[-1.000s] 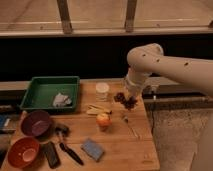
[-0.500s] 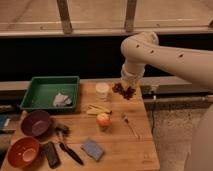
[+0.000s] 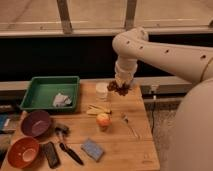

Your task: Place grapes in paper cup

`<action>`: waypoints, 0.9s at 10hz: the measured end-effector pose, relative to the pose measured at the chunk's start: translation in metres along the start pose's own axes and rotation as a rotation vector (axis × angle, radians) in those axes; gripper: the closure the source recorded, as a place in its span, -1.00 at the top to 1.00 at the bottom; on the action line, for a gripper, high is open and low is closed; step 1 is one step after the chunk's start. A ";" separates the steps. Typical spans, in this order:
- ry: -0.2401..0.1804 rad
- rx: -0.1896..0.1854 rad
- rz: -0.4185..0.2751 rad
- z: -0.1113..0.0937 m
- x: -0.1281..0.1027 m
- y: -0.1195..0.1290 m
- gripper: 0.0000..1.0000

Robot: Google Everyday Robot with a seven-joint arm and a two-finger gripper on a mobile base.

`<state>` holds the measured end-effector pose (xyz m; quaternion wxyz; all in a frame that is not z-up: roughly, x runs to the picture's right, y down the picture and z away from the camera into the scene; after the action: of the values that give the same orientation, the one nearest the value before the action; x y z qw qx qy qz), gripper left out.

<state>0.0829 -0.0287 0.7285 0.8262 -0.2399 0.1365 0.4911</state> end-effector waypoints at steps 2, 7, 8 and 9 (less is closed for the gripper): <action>0.010 -0.008 -0.044 0.006 -0.015 0.009 -1.00; 0.030 -0.034 -0.085 0.025 -0.036 0.013 -1.00; 0.035 -0.039 -0.090 0.029 -0.040 0.013 -1.00; 0.035 -0.043 -0.093 0.030 -0.045 0.012 -1.00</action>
<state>0.0506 -0.0416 0.7715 0.8403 -0.2720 0.1290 0.4508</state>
